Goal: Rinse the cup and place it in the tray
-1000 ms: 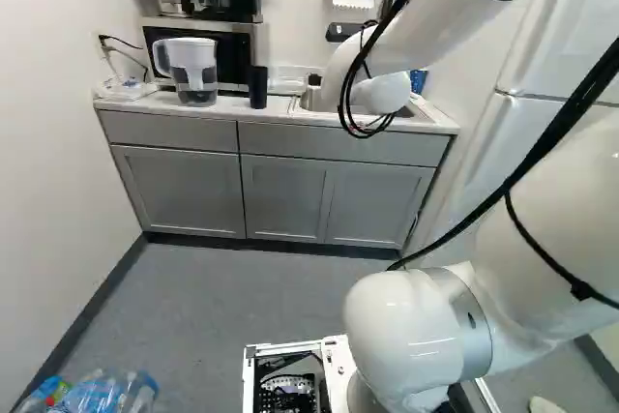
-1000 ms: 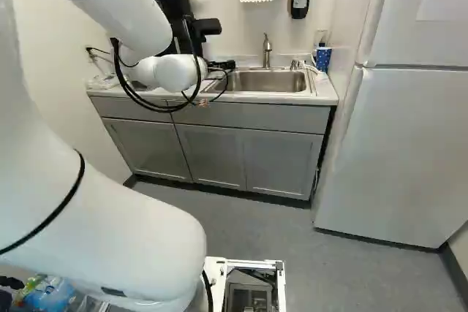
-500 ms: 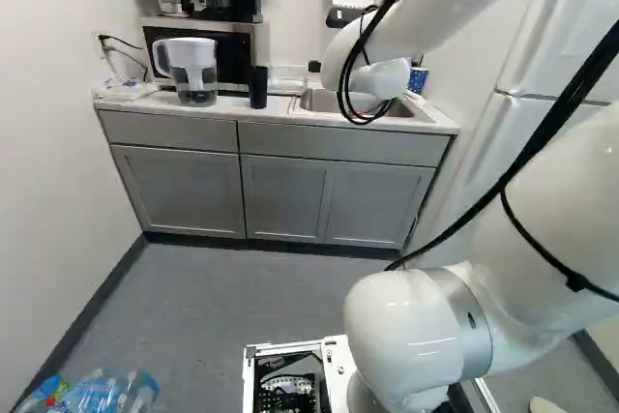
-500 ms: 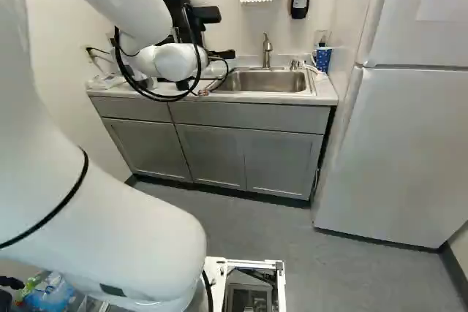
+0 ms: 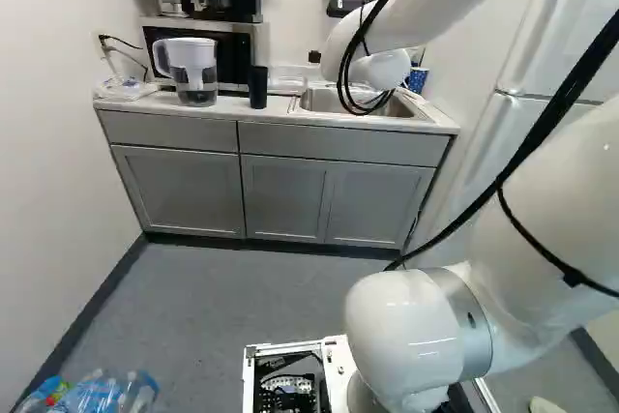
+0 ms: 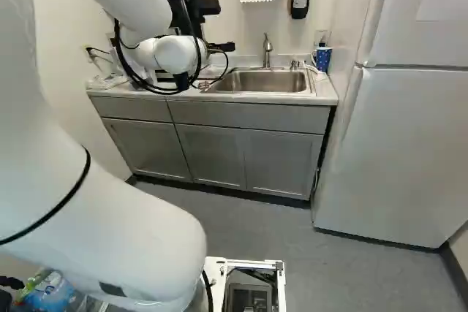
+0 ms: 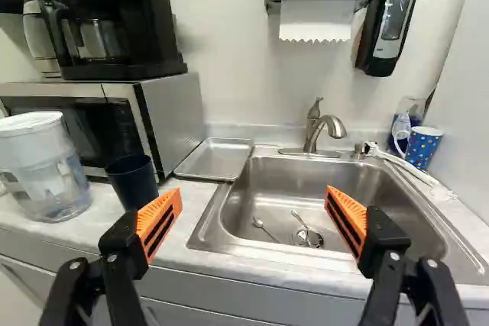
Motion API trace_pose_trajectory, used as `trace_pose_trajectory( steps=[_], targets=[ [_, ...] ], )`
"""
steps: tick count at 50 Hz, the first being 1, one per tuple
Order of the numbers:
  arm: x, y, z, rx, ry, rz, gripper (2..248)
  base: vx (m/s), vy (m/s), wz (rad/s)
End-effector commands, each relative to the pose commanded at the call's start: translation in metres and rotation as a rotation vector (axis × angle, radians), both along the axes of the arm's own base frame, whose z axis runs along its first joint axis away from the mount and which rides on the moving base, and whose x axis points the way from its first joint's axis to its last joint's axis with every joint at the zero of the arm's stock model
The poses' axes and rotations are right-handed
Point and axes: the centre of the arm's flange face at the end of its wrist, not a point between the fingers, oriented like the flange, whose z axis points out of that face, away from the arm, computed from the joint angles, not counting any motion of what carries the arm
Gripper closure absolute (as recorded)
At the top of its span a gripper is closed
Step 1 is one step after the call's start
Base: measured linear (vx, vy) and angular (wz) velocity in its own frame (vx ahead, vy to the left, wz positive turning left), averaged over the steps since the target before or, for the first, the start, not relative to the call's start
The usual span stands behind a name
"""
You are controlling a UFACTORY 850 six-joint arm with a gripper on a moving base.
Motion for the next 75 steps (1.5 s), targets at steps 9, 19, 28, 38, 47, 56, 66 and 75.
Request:
trace_pose_trajectory(
  steps=[9, 19, 28, 38, 47, 56, 66, 75],
  targets=[
    [0.0000, 0.0000, 0.0000, 0.000, 0.000, 0.000, 3, 0.000, 0.000, 0.000],
    [0.0000, 0.0000, 0.0000, 0.000, 0.000, 0.000, 3, 0.000, 0.000, 0.000],
    [0.0000, 0.0000, 0.0000, 0.000, 0.000, 0.000, 3, 0.011, -0.005, -0.079],
    [0.0000, 0.0000, 0.0000, 0.000, 0.000, 0.000, 3, 0.031, -0.002, -0.018],
    [0.0000, 0.0000, 0.0000, 0.000, 0.000, 0.000, 3, 0.038, -0.001, -0.002],
    [0.0000, 0.0000, 0.0000, 0.000, 0.000, 0.000, 3, 0.078, -0.001, 0.007],
    [0.0000, 0.0000, 0.0000, 0.000, 0.000, 0.000, 3, 0.105, -0.025, 0.004],
    [0.0000, 0.0000, 0.0000, 0.000, 0.000, 0.000, 3, 0.123, -0.053, 0.012]
  ],
)
